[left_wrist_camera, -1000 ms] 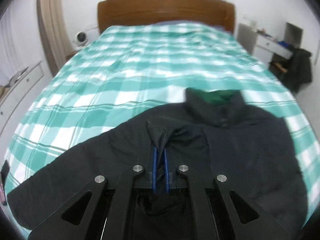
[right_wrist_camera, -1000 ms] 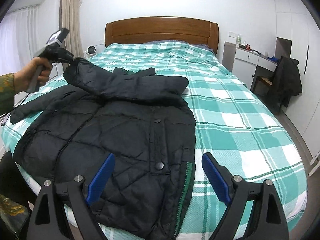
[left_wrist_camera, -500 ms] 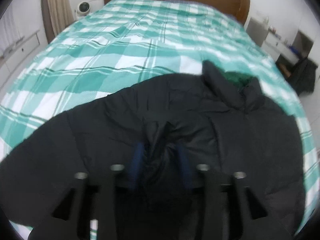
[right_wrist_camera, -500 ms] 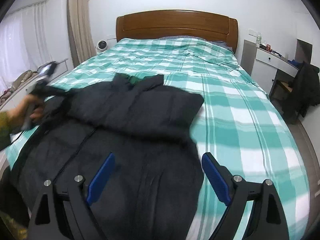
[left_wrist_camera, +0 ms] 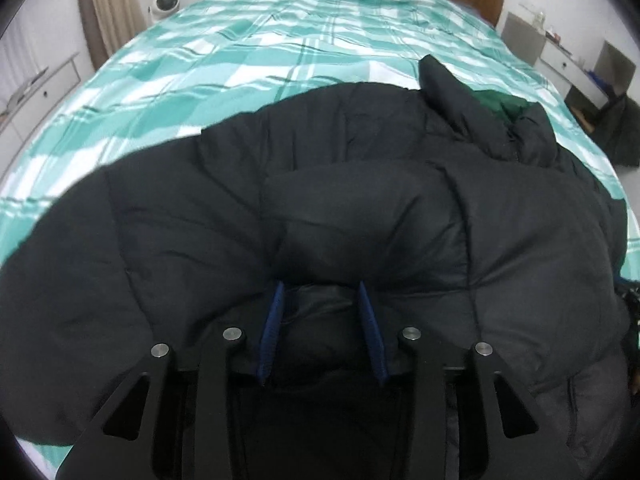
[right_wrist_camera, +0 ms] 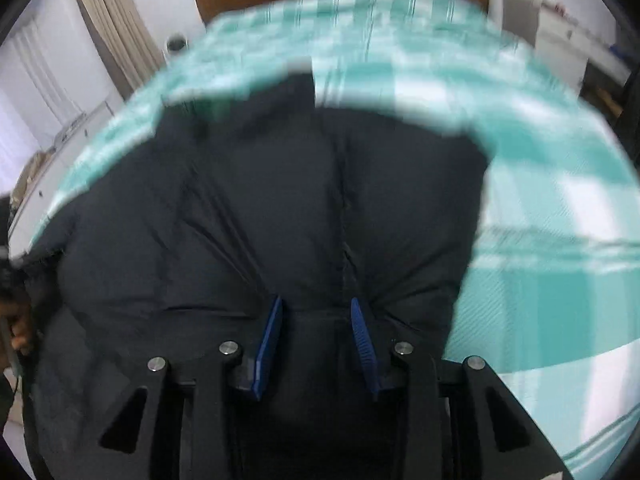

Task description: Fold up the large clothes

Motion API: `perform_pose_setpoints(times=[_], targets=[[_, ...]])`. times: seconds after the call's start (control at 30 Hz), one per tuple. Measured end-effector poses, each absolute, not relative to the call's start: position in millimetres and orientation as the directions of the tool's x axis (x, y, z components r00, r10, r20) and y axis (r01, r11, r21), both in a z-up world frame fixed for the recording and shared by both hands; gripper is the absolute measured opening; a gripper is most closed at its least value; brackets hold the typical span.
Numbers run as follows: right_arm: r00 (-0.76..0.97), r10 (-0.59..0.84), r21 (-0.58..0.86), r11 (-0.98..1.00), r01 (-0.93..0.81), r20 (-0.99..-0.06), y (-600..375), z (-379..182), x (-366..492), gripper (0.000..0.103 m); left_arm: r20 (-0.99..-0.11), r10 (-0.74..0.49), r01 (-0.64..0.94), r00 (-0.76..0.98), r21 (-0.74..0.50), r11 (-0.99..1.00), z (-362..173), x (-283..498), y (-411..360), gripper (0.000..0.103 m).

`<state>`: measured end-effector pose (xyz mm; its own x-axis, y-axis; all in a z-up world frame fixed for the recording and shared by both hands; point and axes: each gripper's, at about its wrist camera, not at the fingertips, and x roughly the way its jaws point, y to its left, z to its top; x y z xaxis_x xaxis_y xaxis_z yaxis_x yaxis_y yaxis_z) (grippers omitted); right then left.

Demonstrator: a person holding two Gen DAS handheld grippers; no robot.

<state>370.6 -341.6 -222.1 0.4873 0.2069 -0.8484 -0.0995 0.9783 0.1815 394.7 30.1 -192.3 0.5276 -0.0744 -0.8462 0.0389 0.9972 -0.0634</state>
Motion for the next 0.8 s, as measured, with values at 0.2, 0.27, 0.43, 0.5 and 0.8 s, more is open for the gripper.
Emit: perform_pose_setpoints(times=[0.2,0.27,0.43,0.5,0.8], targets=[[0.537,0.22,0.214,0.974,-0.074,-0.815,-351.6,-177.7,377.6,0.037,-0.817,-0.1,0.043,0.568,-0.092,0.995,-199.4,387.5,33.6,0.04],[0.589,0.182,0.189,0.981,-0.05,-0.787,-357.2,-161.7,388.8,0.039,-0.807,-0.106,0.038,0.581,-0.103,0.994,-200.8,384.2,33.9,0.04],[0.527,0.107,0.172,0.982,0.076,-0.843,-376.4,-196.0,431.7,0.045,-0.801,-0.102,0.04,0.591,-0.097,0.994,-203.8,382.9,31.6,0.04],[0.492,0.099,0.164,0.982,0.091,-0.865,-374.4,-217.7,435.6,0.045,-0.799,-0.109,0.044,0.591,-0.104,0.994,-205.1,381.7,31.7,0.04],[0.591,0.142,0.171,0.985,-0.007,-0.794,-346.0,-175.4,372.3,0.053,-0.788,-0.121,0.045,0.604,-0.118,0.992,-206.4,379.2,35.6,0.041]])
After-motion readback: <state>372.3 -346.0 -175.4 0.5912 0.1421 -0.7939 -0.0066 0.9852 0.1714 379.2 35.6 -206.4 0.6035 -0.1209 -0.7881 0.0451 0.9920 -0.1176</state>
